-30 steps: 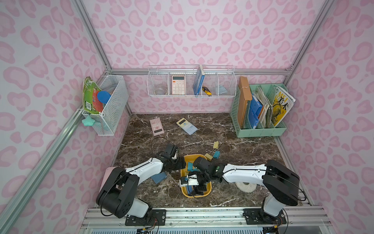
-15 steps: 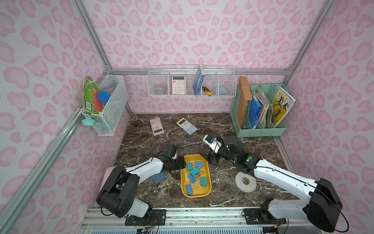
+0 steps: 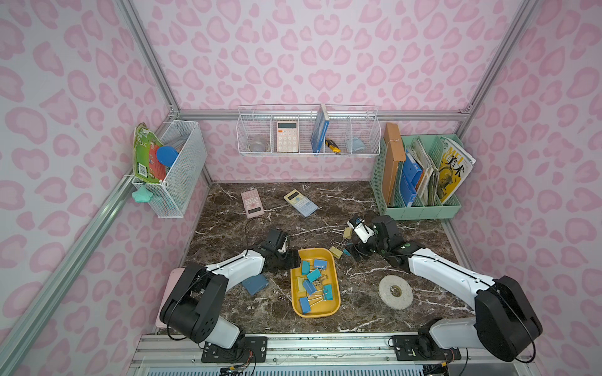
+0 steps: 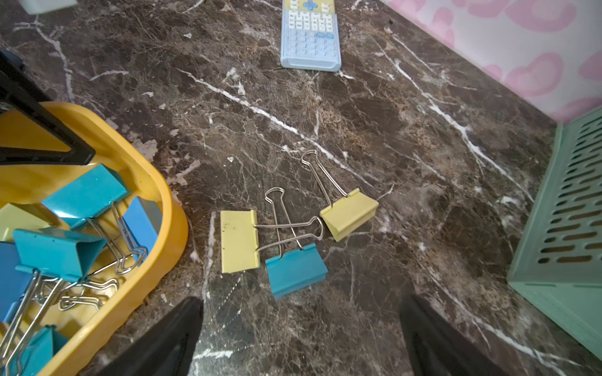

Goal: Put the binder clips in the storage box
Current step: Pick up the binder clip at the center of the board.

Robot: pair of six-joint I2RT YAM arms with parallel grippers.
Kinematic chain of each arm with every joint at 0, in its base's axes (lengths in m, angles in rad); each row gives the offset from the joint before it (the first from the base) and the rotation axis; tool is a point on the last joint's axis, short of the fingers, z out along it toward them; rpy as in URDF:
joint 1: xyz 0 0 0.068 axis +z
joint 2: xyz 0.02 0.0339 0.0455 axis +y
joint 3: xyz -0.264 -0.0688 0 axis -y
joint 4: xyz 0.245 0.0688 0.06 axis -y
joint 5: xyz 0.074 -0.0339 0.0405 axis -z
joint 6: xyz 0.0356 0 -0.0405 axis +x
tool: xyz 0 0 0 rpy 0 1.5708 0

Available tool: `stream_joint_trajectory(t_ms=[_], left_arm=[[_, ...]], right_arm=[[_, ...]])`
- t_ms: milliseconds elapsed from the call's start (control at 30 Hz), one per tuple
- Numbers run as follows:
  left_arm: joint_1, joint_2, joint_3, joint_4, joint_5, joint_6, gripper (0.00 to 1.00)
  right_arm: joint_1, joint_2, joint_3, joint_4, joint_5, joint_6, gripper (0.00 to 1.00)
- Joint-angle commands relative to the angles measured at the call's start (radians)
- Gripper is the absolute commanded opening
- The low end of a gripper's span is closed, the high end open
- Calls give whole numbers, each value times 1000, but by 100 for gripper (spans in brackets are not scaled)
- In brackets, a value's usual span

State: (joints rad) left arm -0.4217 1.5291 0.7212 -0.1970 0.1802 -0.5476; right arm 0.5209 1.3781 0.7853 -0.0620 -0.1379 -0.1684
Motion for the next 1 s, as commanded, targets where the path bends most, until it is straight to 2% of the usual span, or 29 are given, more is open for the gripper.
stream_joint_trajectory(t_ms=[0,133,233,533,967], left_arm=[[0,15,-11,-118,3,-2,79],[0,16,-10,-115,4,-2,79],[0,12,-10,-118,5,-2,79],[0,7,-21,-116,-1,-2,79],[0,8,-20,-121,-3,0,79]], right_arm=[[-30,38,14,-20,-51,5,92],[-30,151,64,-87,-93,-12,85],[-28,212,96,-117,-96,-8,85],[-27,262,82,-93,-87,6,88],[-27,343,121,-56,-53,-23,86]])
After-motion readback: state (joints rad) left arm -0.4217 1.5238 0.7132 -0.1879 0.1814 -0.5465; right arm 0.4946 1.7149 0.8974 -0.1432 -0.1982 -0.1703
